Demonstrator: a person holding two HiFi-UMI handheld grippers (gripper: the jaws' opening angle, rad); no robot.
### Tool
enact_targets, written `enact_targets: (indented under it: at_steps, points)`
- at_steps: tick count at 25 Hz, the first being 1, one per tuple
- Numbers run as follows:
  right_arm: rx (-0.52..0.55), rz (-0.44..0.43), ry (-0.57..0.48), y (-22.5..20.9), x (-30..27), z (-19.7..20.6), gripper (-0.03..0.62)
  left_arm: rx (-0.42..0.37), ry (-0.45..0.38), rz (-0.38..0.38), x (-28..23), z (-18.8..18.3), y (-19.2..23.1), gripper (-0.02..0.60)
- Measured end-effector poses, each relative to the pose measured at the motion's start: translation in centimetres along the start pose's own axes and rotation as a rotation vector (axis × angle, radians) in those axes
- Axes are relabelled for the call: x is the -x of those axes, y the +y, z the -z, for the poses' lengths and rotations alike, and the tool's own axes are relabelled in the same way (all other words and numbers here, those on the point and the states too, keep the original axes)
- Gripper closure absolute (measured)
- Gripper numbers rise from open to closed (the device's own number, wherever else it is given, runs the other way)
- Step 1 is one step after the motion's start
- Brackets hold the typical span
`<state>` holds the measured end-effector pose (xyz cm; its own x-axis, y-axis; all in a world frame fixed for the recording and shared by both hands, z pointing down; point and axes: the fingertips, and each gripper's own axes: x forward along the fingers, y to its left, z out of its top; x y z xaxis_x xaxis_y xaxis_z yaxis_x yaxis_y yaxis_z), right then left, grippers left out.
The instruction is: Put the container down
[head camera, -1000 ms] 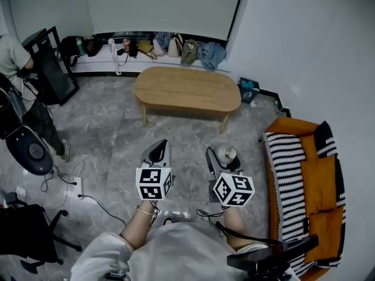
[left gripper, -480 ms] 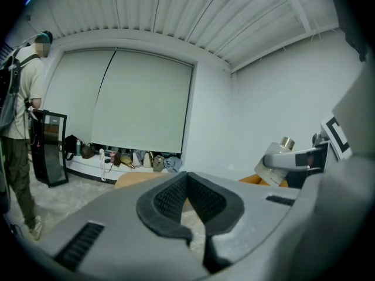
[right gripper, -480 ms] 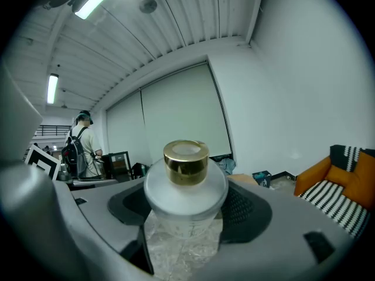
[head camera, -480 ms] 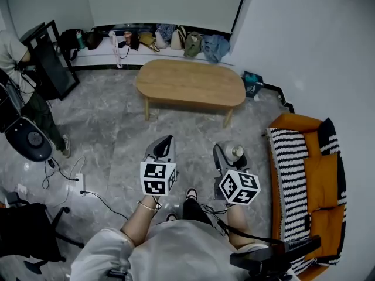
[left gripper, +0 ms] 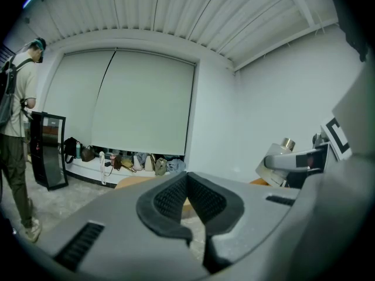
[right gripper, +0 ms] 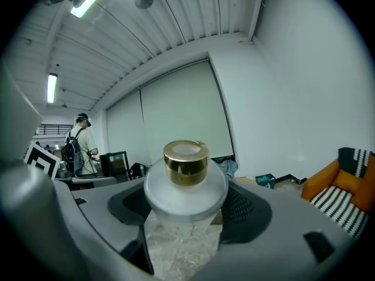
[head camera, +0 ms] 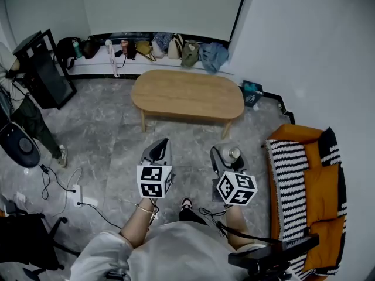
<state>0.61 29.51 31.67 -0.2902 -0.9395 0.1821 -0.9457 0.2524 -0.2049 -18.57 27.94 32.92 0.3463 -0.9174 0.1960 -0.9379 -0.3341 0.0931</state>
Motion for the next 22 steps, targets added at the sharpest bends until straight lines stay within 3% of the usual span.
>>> enact_targets:
  at_steps: [12, 22]
  points:
    - [0.011, -0.046, 0.000, -6.8, -9.5, -4.2, 0.261, -0.021, -0.005, -0.025, -11.0, -3.3, -1.2, 0.574]
    - [0.012, -0.065, -0.005, -10.7, -14.5, -6.0, 0.261, -0.024, -0.025, -0.044, -16.8, -4.9, -1.5, 0.574]
